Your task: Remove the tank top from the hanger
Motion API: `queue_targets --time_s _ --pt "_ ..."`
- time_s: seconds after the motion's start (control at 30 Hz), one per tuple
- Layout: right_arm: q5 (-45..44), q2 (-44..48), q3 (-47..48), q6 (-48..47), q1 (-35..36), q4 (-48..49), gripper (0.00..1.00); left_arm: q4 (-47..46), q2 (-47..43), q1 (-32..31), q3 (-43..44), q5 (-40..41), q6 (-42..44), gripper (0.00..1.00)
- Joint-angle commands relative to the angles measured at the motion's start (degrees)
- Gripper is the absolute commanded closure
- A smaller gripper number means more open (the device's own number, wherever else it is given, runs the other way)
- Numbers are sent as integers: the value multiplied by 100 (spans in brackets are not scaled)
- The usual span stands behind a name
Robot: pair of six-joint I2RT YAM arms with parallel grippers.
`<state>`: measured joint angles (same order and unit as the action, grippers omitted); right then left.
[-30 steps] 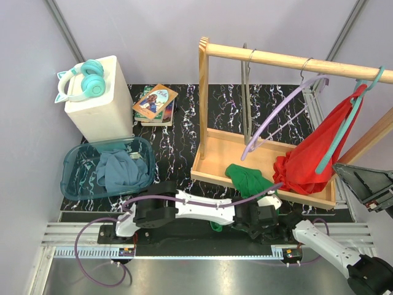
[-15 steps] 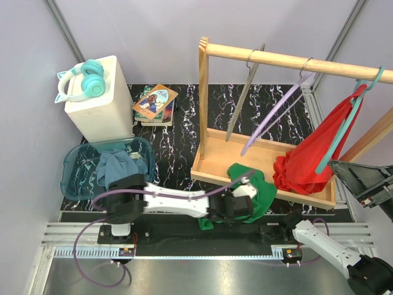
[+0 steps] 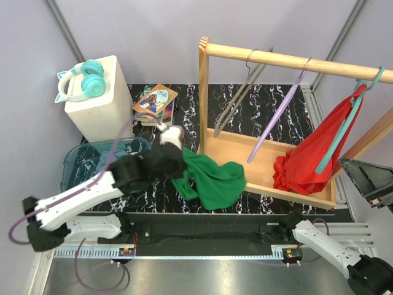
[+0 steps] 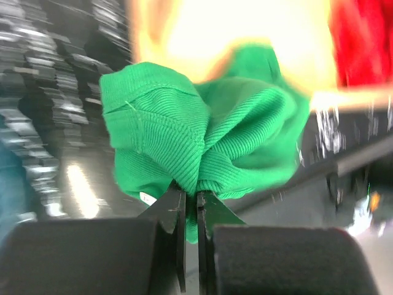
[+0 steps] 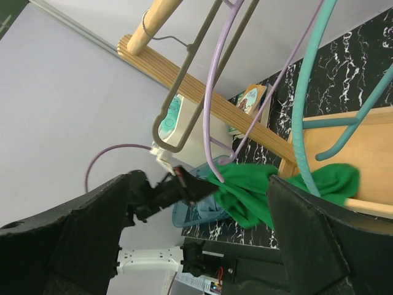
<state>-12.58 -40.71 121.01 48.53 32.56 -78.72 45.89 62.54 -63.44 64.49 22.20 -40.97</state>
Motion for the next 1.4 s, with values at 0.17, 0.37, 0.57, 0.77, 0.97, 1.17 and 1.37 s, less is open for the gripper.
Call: queue_targets --time_s 0.17,0.37,0.57,0.77,0.97,1.17,1.37 --pt "-509 -174 54 -423 -30 -601 0 1333 -841 1422 2294 1558 1178 100" --pt "-553 -341 168 -643 -30 -504 0 1598 -665 1598 3306 3017 1777 100" --pt "-790 -412 318 -836 -21 -478 0 1661 -945 1765 3229 4608 1662 100" --pt "-816 -622 291 -1109 -21 -390 0 1415 -1692 1905 1405 4944 952 100" --pt "-930 -877 292 -1215 -13 -372 0 738 -1922 3063 -346 3190 538 100" --pt "-983 -1237 475 -1329 -21 -372 0 571 -1246 5182 -639 570 475 93" --pt "-1298 -1457 765 -1215 -21 -557 0 1080 -594 5834 -244 -417 -348 48"
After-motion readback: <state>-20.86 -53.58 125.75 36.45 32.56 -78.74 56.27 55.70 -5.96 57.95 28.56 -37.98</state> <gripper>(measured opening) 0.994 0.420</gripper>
